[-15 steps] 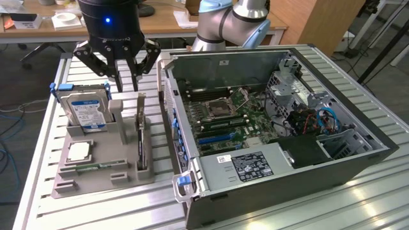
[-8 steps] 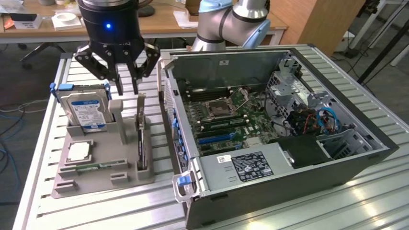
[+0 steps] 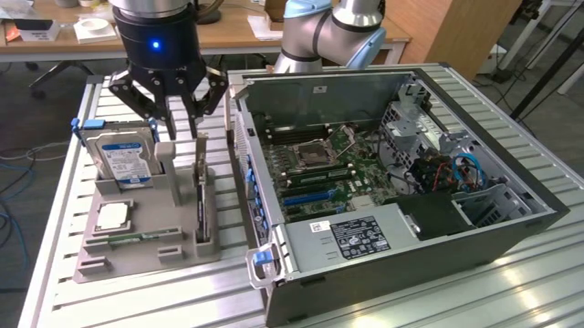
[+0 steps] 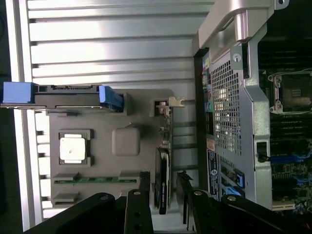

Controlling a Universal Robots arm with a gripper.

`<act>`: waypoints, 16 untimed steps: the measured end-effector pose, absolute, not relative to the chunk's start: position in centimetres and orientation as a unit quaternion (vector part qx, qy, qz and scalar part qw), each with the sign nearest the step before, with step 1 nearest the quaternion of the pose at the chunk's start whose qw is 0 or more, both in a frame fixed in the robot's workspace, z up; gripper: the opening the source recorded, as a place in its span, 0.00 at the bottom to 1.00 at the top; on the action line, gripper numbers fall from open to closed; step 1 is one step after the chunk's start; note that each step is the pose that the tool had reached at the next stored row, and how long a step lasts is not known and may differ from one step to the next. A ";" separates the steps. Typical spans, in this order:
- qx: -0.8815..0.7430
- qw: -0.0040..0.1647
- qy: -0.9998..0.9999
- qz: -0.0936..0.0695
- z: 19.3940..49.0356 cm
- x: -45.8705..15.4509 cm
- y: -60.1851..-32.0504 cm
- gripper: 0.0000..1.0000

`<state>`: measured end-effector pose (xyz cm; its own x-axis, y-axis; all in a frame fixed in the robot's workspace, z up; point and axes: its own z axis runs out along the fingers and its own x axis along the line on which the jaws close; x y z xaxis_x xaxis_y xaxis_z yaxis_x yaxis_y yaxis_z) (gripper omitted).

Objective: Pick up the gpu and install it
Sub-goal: 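Pick up the gpu and move the gpu toward the slot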

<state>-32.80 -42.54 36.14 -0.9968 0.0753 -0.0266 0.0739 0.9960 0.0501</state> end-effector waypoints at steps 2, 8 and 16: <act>0.037 0.014 0.999 0.025 35.9 -32.8 -42.5 0.36; 0.037 0.014 0.999 0.024 35.4 -32.8 -42.5 0.36; 0.037 0.014 0.999 0.025 35.0 -32.8 -42.5 0.36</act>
<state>-32.80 -42.54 35.04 -0.9968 0.0754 -0.0265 0.0740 0.9960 0.0500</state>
